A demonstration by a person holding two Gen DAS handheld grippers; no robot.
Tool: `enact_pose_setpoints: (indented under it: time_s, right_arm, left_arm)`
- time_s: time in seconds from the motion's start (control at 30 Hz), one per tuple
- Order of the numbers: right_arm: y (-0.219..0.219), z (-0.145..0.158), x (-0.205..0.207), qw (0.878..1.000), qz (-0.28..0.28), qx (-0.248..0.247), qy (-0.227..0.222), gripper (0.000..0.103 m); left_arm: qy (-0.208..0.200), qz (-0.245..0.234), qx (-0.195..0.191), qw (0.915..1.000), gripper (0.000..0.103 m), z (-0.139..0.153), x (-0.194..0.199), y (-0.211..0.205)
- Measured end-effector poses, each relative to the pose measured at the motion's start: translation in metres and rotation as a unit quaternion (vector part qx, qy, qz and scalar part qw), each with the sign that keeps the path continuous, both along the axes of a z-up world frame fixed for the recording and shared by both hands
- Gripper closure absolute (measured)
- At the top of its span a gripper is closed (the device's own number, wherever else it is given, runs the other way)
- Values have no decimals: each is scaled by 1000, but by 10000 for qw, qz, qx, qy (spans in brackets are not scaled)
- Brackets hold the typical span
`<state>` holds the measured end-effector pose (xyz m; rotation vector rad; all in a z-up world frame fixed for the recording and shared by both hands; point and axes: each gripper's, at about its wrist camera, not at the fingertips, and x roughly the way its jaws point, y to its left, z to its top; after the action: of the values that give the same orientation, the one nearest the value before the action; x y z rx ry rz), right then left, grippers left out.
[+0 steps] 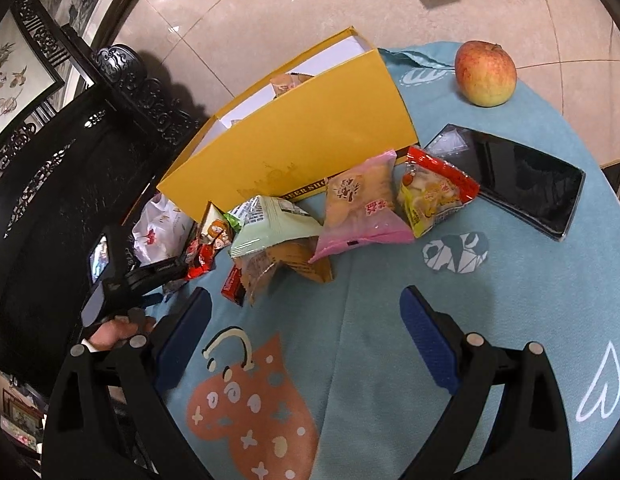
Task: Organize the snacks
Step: 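Grasp the white-and-blue snack bag beside the tissue pack with the left tool, then drop the white bag into the box with left tool while right drops a pink rice-cracker bag in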
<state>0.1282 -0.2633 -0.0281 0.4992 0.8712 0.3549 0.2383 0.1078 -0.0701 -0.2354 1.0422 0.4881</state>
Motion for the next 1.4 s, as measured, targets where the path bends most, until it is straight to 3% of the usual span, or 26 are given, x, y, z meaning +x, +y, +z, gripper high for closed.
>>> enact_pose_setpoints:
  time_s: [0.13, 0.2, 0.47, 0.67, 0.83, 0.9, 1.07, 1.17, 1.4]
  right_arm:
    - [-2, -1, 0, 10000, -32, -37, -4, 7]
    - [-4, -2, 1, 10000, -64, -56, 4, 7]
    - [-20, -10, 6, 9984, -447, -349, -50, 7]
    - [-18, -16, 24, 9973, -586, -420, 135, 7]
    - [14, 4, 55, 9906, -214, -1328, -253, 9]
    - [27, 2, 72, 9878, 9, -1549, -146, 23]
    - [45, -31, 100, 9721, 127, -2289, 495, 36]
    - [53, -41, 100, 9631, 182, -2665, 331, 42]
    - [33, -19, 77, 9830, 146, -1814, 230, 45]
  left_arm:
    - [-80, -69, -146, 9998, 59, 7, -10, -1]
    - [-269, -159, -355, 9989, 61, 14, -23, 1]
    - [-1169, -882, -702, 9867, 62, 57, -70, -30]
    - [-1287, -1415, -892, 9775, 62, 57, -77, -51]
    - [-1341, -1512, -1055, 9737, 61, 48, -76, -47]
    - [-1362, -1549, -1017, 9732, 61, 42, -74, -48]
    - [-1354, -1801, -1073, 9683, 61, 34, -72, -51]
    - [-1293, -1924, -1161, 9658, 61, 29, -70, -55]
    - [-1257, -1920, -1162, 9664, 61, 26, -69, -55]
